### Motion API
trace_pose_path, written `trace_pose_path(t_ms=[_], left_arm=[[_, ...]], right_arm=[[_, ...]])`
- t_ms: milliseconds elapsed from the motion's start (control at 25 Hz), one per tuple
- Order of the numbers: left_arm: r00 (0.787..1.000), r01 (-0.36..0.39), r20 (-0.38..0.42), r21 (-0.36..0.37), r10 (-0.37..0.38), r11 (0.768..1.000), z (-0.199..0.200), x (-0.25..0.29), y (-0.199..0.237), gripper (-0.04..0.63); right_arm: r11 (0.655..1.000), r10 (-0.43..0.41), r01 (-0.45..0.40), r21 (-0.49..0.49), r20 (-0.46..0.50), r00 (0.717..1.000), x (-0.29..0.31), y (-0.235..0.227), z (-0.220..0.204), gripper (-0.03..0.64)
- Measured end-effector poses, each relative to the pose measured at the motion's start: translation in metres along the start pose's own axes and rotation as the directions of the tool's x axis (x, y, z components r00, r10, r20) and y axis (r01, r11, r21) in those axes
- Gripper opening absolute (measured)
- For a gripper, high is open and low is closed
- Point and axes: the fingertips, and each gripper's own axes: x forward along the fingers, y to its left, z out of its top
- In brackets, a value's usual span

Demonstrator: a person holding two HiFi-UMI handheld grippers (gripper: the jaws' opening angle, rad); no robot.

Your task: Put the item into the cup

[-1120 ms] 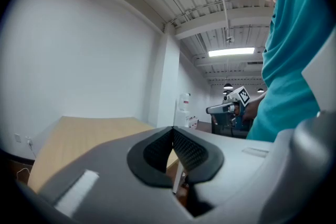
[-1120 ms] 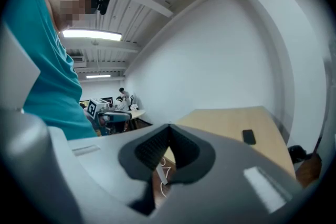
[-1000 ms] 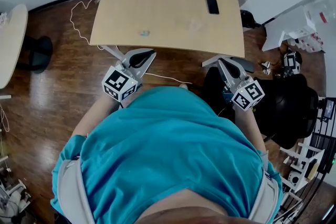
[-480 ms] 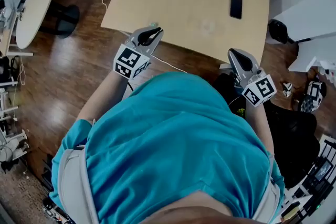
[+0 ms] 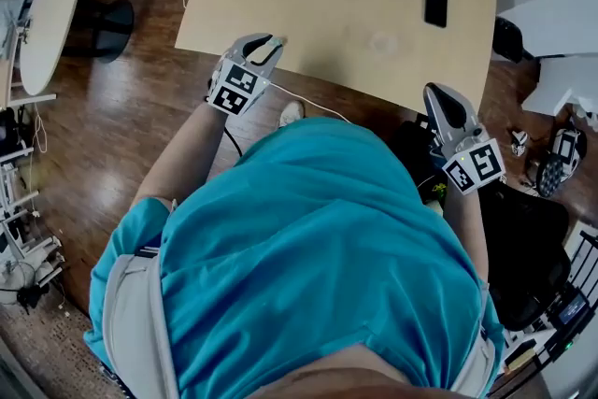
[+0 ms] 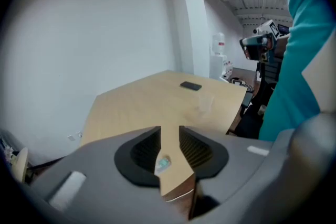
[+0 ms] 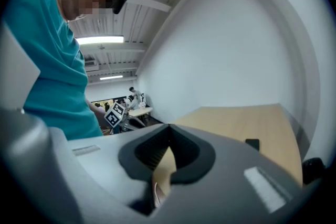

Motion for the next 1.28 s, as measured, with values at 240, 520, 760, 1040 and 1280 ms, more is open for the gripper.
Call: trace_pose_path(t_ms=[240,520,760,1040,1280], left_arm=[[0.984,0.103,-0.154,0.072,-0.091,0.992,-0.056,0.043,0.024,0.095],[0.915,0.287,-0.336,0.161,-0.221,0.944,-0.094,0.083,0.026,0.101],[0.868,0.344,-0.432,0.172,-0.243,0.923,-0.115,0.099,0.019,0.103],[0.852,0.331,-0.480,0.182,-0.210,0.926,-0.131,0.105,0.025,0.093],[0.844,0.327,-0.495,0.172,-0.206,0.929,-0.140,0.107,0.025,0.047]], right_arm=[[0.998,-0.050,0.052,0.025,-0.064,0.997,0.020,0.000,-0.007,0.002],[0.997,-0.062,0.066,0.039,-0.110,0.992,0.047,-0.011,-0.015,0.002],[0.998,-0.042,0.048,0.043,-0.136,0.990,0.056,-0.011,-0.021,0.002],[0.998,-0.036,0.043,0.053,-0.139,0.990,0.059,-0.009,-0.024,0.002],[0.997,-0.037,0.046,0.062,-0.144,0.989,0.056,-0.006,-0.029,0.002]])
